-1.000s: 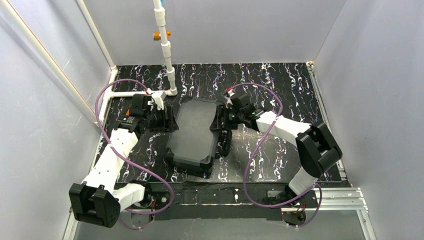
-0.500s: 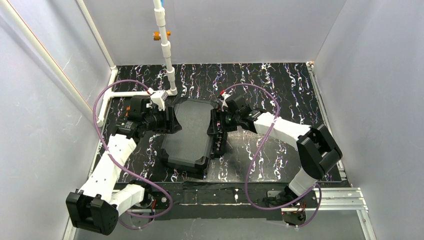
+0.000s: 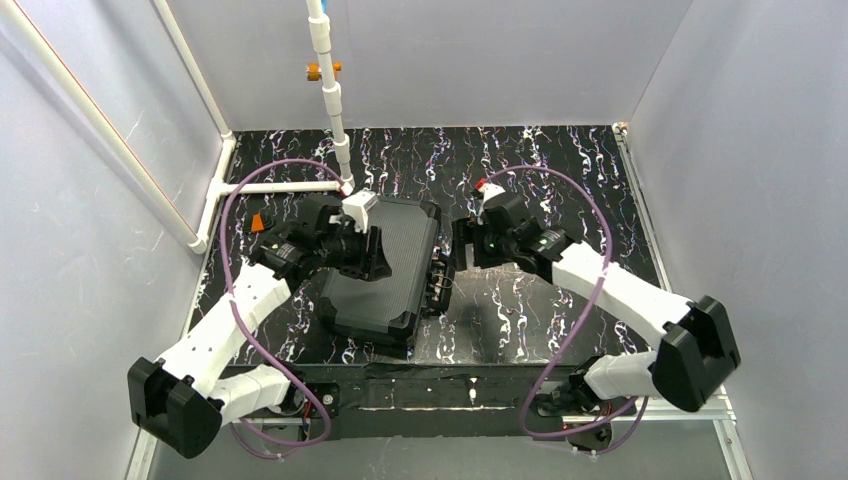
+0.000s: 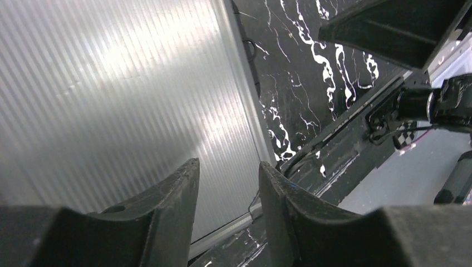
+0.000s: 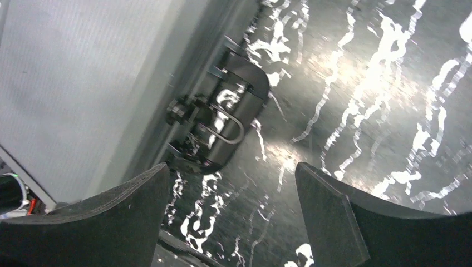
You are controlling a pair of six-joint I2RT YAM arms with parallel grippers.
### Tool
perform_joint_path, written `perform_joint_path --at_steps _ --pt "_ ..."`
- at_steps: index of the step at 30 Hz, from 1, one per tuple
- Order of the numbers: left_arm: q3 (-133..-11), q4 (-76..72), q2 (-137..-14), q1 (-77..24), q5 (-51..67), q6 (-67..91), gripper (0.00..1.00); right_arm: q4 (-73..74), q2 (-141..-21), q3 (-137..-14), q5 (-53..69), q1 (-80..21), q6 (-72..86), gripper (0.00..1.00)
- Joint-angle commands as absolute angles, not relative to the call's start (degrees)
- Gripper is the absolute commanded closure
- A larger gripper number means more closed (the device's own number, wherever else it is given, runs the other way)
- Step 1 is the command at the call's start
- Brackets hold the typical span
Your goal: Pack up texas hold em set
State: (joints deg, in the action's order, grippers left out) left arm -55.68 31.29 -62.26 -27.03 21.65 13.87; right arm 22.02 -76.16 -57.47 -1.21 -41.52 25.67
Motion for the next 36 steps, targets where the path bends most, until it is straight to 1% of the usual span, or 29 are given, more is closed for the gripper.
perform_joint_path --at_steps 1,7,14,19,21,30,36 --pt "-58.4 31.0 -64.7 -32.5 17.8 15.3 0.60 25.7 -69.8 -53.0 -6.3 -40.1 26.1 0.11" --pt "-58.8 28.9 -67.9 -38.3 13.5 17.6 0.68 28.1 -64.5 -48.6 -10.4 -39.0 28.5 0.14" --pt "-59.4 27.3 -71.3 -41.5 10.9 19.2 0.84 29.6 -60.8 -44.9 -12.2 -38.4 30.9 0.17" --pt "-59.1 26.3 -73.3 -43.5 8.8 19.8 0.97 29.8 -59.1 -42.7 -11.3 -38.4 32.3 0.19" --pt "-58.7 25.6 -73.7 -43.8 8.6 20.3 1.00 29.4 -58.7 -42.0 -10.3 -38.3 32.4 0.20" --pt "-56.4 23.3 -75.7 -45.5 8.3 21.6 1.00 26.9 -58.5 -41.0 -6.4 -38.3 31.8 0.21" --pt "-52.5 21.6 -75.8 -45.9 7.1 23.2 1.00 24.1 -59.0 -39.9 -3.5 -38.4 31.5 0.23"
